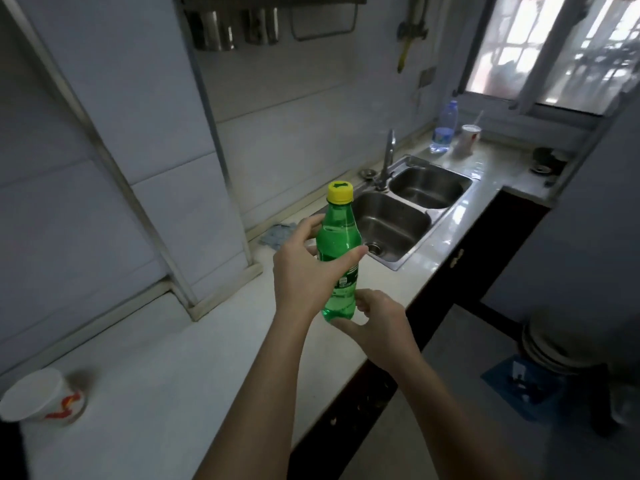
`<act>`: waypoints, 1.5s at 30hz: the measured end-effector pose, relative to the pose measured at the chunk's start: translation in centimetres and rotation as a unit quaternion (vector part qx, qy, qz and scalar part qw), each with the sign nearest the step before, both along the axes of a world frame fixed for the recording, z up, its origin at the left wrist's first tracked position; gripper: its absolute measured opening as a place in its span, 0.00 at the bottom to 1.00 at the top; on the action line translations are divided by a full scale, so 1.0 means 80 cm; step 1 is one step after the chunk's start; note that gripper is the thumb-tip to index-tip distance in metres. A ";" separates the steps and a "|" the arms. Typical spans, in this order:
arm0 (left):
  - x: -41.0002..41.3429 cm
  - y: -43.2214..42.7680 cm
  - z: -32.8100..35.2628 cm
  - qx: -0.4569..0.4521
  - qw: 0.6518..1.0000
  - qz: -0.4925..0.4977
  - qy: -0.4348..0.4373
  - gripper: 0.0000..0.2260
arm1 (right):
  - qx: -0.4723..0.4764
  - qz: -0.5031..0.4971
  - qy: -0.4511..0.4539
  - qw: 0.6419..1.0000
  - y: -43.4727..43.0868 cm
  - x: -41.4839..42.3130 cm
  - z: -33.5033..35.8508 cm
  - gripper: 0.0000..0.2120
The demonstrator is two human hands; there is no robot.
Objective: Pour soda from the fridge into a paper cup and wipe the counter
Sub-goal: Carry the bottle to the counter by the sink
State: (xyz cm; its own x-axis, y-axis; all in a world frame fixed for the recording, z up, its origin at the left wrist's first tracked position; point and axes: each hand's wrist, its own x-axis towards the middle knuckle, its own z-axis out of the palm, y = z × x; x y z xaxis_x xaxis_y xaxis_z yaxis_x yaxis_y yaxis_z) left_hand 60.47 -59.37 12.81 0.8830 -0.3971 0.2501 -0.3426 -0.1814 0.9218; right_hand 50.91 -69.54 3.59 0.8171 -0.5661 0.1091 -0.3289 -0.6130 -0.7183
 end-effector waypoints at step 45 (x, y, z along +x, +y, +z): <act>0.226 -0.075 -0.239 0.032 0.939 0.315 0.135 0.29 | 0.030 0.327 0.115 0.937 -0.115 0.359 -0.241 0.23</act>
